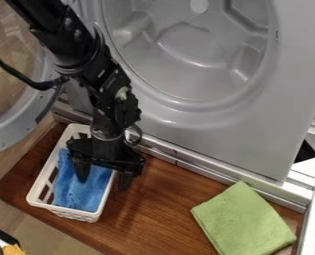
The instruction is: Move the white basket in the left side of the table
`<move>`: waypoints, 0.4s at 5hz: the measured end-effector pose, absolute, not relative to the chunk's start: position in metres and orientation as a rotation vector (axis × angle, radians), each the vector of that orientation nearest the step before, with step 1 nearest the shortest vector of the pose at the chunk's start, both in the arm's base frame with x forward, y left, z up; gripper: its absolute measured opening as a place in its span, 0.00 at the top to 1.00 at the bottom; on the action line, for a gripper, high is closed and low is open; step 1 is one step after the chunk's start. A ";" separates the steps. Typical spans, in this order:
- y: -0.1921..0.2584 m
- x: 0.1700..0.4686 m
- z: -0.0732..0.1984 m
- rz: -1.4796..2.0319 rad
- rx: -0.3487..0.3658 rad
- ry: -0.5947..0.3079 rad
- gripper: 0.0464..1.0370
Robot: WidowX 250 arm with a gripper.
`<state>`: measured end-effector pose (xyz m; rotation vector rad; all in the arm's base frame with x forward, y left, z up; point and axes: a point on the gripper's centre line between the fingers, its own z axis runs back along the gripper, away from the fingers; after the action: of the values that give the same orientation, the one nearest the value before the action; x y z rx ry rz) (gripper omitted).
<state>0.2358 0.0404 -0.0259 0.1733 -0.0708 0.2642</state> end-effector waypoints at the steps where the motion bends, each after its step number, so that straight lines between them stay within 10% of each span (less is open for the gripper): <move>1: 0.045 0.233 -0.040 0.257 0.172 -0.078 0.39; 2: 0.046 0.232 -0.043 0.284 0.177 -0.101 0.70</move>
<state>0.2320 0.0457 -0.0426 0.1775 -0.1010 0.2839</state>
